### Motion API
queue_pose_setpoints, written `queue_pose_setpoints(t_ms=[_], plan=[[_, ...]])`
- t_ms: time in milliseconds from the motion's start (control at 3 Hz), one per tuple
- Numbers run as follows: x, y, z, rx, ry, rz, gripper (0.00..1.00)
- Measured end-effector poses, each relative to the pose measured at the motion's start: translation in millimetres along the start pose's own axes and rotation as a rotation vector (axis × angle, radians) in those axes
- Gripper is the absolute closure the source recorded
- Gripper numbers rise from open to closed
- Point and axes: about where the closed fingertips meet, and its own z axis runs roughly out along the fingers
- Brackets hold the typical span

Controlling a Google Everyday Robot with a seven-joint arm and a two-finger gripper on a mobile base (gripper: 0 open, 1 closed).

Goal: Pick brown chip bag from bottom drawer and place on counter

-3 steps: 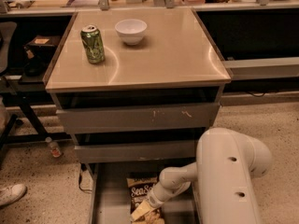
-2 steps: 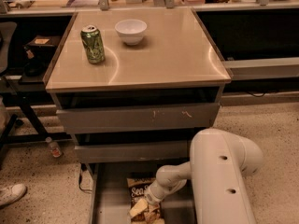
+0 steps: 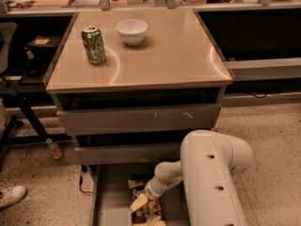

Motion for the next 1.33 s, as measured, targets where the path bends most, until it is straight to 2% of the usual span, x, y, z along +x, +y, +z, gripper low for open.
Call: queue_pose_setpoints(t_ms=[333, 667, 1333], plan=[[-1.9, -21.7, -6.2, 0.040, 0.002, 0.009, 0.00], [6.2, -35.4, -0.5, 0.044, 0.011, 0.037, 0.00], [26.7, -42.5, 33.7, -0.004, 0.037, 0.113, 0.00]])
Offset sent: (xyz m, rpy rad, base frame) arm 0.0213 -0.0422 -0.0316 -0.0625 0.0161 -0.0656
